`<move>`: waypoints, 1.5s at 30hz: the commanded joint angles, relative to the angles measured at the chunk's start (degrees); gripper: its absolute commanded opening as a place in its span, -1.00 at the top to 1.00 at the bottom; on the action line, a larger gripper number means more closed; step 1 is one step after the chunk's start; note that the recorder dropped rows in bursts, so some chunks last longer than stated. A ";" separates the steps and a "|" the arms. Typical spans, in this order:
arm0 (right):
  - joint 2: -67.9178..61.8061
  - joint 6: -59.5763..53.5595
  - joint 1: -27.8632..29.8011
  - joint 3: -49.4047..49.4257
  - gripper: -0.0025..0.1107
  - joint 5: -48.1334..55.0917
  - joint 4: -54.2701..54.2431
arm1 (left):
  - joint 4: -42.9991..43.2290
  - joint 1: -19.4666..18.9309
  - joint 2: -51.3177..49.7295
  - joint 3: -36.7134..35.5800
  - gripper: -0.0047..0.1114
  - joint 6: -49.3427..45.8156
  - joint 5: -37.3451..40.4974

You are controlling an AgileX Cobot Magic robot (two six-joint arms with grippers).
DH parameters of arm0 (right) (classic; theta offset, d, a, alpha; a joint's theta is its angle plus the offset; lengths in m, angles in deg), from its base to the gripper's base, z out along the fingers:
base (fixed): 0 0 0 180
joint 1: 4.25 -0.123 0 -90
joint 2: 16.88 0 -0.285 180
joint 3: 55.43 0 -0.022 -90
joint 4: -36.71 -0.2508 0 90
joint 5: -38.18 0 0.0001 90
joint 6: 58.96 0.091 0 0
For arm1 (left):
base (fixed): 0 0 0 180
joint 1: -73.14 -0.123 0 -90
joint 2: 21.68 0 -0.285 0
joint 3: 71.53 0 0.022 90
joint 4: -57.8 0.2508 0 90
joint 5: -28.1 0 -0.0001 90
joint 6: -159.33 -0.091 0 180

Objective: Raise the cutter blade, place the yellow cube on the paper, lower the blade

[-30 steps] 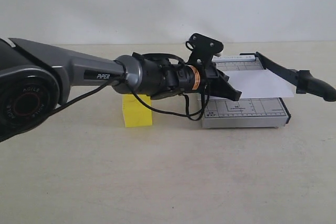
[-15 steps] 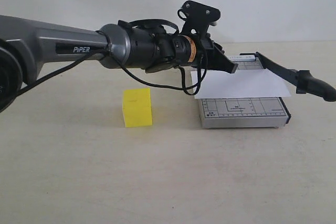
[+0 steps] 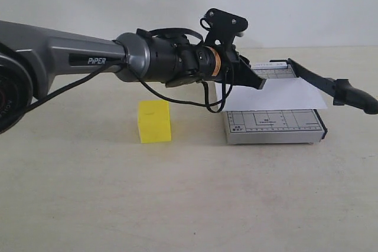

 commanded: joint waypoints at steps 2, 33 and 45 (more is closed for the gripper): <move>0.50 0.08 -0.05 0.19 0.96 0.19 0.27 | -0.16 0.33 -1.60 -0.18 0.36 1.28 0.00; 0.50 0.08 -0.05 0.19 0.96 0.19 0.27 | 0.07 0.67 -6.81 0.83 0.36 5.86 -12.07; 0.50 0.08 -0.05 0.19 0.96 0.19 0.27 | 6.98 -0.48 5.89 2.19 0.43 4.08 8.29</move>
